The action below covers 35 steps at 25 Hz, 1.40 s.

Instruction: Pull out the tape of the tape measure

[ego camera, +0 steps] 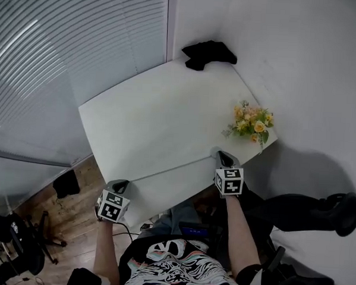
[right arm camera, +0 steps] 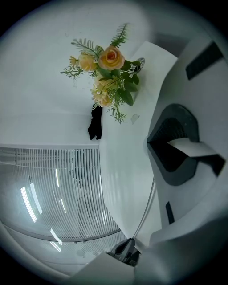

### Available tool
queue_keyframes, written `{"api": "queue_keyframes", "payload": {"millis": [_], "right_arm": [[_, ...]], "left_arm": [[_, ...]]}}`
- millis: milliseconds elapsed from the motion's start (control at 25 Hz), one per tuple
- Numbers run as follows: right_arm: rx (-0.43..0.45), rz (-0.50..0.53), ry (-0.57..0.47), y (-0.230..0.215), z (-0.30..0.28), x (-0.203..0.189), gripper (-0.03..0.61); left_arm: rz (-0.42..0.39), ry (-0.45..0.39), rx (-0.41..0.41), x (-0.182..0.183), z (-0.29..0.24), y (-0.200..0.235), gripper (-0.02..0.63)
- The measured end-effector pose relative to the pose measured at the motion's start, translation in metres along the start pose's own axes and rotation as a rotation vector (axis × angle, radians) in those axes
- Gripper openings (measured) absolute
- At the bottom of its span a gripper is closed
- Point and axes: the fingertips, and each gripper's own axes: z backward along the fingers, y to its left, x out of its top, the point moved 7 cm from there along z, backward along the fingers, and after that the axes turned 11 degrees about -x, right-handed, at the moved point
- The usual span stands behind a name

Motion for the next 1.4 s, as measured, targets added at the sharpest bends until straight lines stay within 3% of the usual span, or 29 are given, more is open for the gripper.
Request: {"api": "queue_keyframes", "payload": {"millis": [160,320,520,920,1160,1400], "right_arm": [[-0.003,-0.003,0.005,-0.001,0.001,-0.001,0.003],[-0.009,-0.014,0.005,-0.002,-0.001,0.001,0.003],[-0.018,-0.026,0.01,-0.001,-0.001,0.0,0.003],[-0.022,-0.055,0.012,-0.001,-0.001,0.0,0.003],[-0.003,-0.096,0.008,-0.002,0.001,0.0,0.005],[-0.027,-0.101,-0.015,0.001,0.011,-0.001,0.005]], "left_arm": [[-0.006,0.015,0.037,-0.009,0.01,0.005,0.006],[0.042,0.003,0.058,-0.02,0.02,0.014,0.006],[0.06,-0.03,0.054,-0.018,0.019,0.011,0.006],[-0.005,-0.055,0.0,0.004,0.0,-0.007,0.008],[0.004,-0.111,0.045,0.006,0.002,-0.003,0.01],[0.07,-0.196,0.116,0.013,0.012,0.004,0.095]]}}
